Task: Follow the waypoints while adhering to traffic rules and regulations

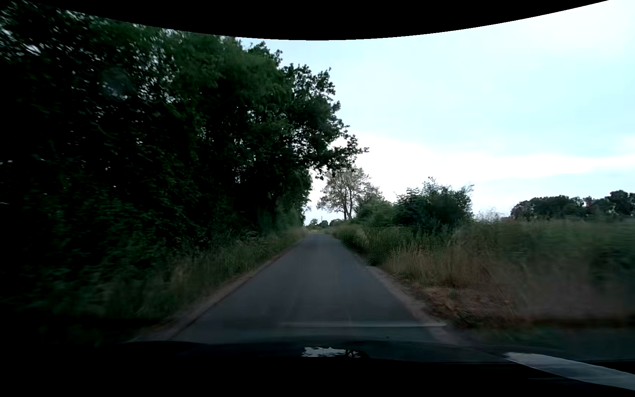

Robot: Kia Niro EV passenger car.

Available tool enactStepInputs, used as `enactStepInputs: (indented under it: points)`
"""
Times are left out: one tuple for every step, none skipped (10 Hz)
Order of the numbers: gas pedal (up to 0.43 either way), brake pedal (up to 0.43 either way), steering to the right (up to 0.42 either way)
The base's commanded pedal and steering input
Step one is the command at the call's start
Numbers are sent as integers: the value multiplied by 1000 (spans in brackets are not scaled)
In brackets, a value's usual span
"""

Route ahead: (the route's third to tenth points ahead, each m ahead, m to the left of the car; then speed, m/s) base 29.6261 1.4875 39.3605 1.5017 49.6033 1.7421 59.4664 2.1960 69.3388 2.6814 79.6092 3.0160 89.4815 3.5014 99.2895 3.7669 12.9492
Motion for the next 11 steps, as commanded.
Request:
enactStepInputs:
  points:
    - [209,0,-3]
    - [197,0,-4]
    - [197,0,-4]
    - [197,0,-5]
    - [197,0,-7]
    - [189,0,-8]
    - [189,0,-8]
    - [189,0,-8]
    - [189,0,-9]
    - [189,0,-8]
    - [189,0,-6]
